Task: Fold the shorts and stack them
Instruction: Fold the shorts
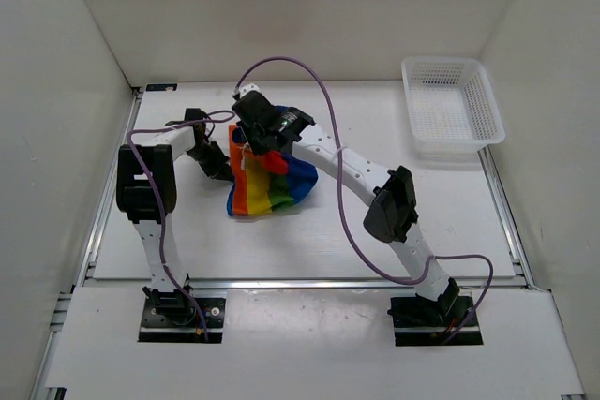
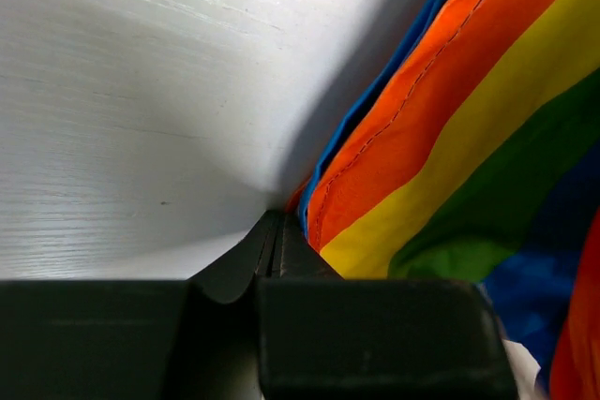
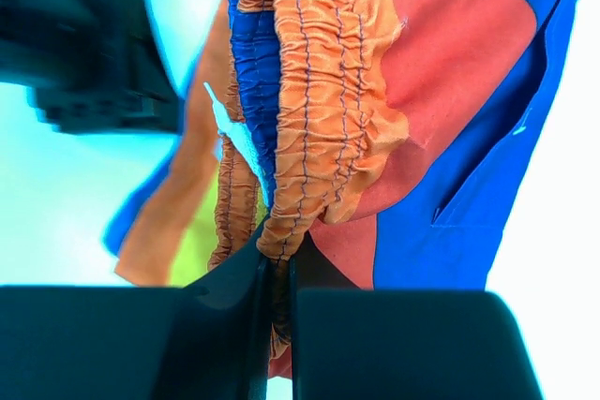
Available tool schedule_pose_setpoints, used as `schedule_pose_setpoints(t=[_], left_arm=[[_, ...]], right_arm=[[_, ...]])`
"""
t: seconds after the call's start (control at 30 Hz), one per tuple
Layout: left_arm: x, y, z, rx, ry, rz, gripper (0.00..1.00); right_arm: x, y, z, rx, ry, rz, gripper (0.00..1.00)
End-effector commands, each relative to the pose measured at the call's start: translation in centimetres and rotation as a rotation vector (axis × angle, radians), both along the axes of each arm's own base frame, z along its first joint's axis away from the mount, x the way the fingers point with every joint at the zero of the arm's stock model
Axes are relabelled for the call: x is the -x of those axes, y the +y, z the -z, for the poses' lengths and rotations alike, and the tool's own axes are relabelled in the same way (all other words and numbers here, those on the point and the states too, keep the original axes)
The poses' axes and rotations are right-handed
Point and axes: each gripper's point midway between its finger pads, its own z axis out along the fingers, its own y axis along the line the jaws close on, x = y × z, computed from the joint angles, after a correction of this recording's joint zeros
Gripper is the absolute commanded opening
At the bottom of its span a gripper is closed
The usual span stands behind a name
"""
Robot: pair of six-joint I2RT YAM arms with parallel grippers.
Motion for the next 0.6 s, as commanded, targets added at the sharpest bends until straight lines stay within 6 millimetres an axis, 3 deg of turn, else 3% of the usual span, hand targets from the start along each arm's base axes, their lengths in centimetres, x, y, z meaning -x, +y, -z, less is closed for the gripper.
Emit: schedule_pose_setpoints(t=[0.0, 0.13, 0.33, 0.37, 0.4, 0.47, 0.5, 0.53, 0.57], left_arm=[[0.1, -0.3, -0.4, 0.005, -0.023, 0.003, 0.1], [0.2, -0.3, -0.2, 0.005, -0.023, 0.003, 0.1], [0.7, -0.3, -0.4, 0.007, -0.019, -0.005, 0.1], [0.9, -0.3, -0.6, 0.007, -0.022, -0.005, 0.1], [0.7, -0.4, -1.2, 0.01, -0.036, -0.015, 0.1], [1.2, 0.1, -1.3, 0.01, -0.03, -0.027, 0.14], [0.9, 0.4, -2.2, 0.021, -0.049, -0.047, 0.17], [1.3, 0.6, -2.4, 0.032, -0.048, -0.054, 0.19], [1.7, 1.3, -2.5, 0.031, -0.039, -0.074, 0.22]], right_arm=[[0.3, 1.9, -1.6, -0.07, 0.002, -0.064, 0.0], [0.4, 3.3, 0.1, -0.089, 0.047, -0.079, 0.0], [0.9, 4.4, 5.0, -0.055, 0.136, -0.097, 0.0], [1.6, 4.6, 5.6, -0.048, 0.153, -0.113, 0.04], [2.1, 4.4, 6.8, -0.03, 0.181, -0.121, 0.29], [2.9, 4.6, 5.7, -0.066, 0.196, -0.152, 0.46], [3.4, 3.9, 6.5, -0.048, 0.211, -0.149, 0.65], [3.6, 3.6, 4.1, -0.084, 0.182, -0.154, 0.72], [3.5, 3.7, 2.9, -0.11, 0.16, -0.157, 0.77]])
